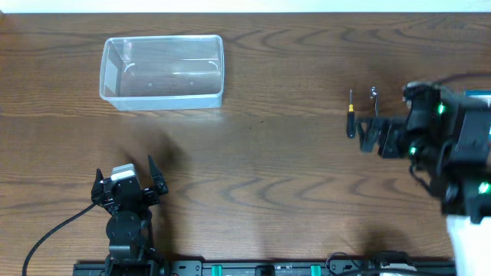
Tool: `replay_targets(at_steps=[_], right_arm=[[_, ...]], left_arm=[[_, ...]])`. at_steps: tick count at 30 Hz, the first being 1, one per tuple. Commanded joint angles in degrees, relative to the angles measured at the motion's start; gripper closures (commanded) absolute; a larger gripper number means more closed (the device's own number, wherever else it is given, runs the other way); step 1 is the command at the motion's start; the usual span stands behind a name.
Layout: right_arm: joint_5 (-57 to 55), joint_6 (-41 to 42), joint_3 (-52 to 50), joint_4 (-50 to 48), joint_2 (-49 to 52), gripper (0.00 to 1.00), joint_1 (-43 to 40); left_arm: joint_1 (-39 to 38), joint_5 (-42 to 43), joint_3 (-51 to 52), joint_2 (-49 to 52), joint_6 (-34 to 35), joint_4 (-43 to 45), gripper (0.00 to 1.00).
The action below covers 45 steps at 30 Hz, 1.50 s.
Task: Pack container
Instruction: 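Raise the right arm and swing it toward the clear container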
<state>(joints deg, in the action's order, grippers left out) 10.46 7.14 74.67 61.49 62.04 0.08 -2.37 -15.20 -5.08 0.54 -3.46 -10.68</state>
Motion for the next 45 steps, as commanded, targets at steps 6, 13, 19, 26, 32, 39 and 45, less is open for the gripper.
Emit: replay_targets(at_steps=[6,13,19,26,32,39,45], right_arm=[[1.97,-4.44,11.56,5.05,9.09,0.01,0.74],[1.38,-5.46,11.58,4.79,9.79,0.01,0.79],[1.36,-5.49,12.61,5.22,11.69,0.01,3.98],[0.76,-5.55,19.89,8.92,17.75,0.01,11.96],[0.57,-7.48,27.67,12.50,23.41,0.01,17.14],[0.15,-8.09,28.63,9.97,28.22,0.01,23.15],[-6.12,-8.04,28.63,7.82,34.88,0.01,28.63]], left_arm=[[-0.17,-0.24,1.60,0.09,-0.81,-0.31,0.02],[-0.17,-0.24,1.60,0.09,-0.81,-0.33,0.02],[-0.17,-0.24,1.60,0.09,-0.81,-0.33,0.02],[-0.17,-0.24,1.60,0.09,-0.81,-0.31,0.02],[-0.17,-0.24,1.60,0.09,-0.81,-0.31,0.02],[-0.17,-0.24,1.60,0.09,-0.81,-0.31,0.02],[-0.17,-0.24,1.60,0.09,-0.81,-0.31,0.02]])
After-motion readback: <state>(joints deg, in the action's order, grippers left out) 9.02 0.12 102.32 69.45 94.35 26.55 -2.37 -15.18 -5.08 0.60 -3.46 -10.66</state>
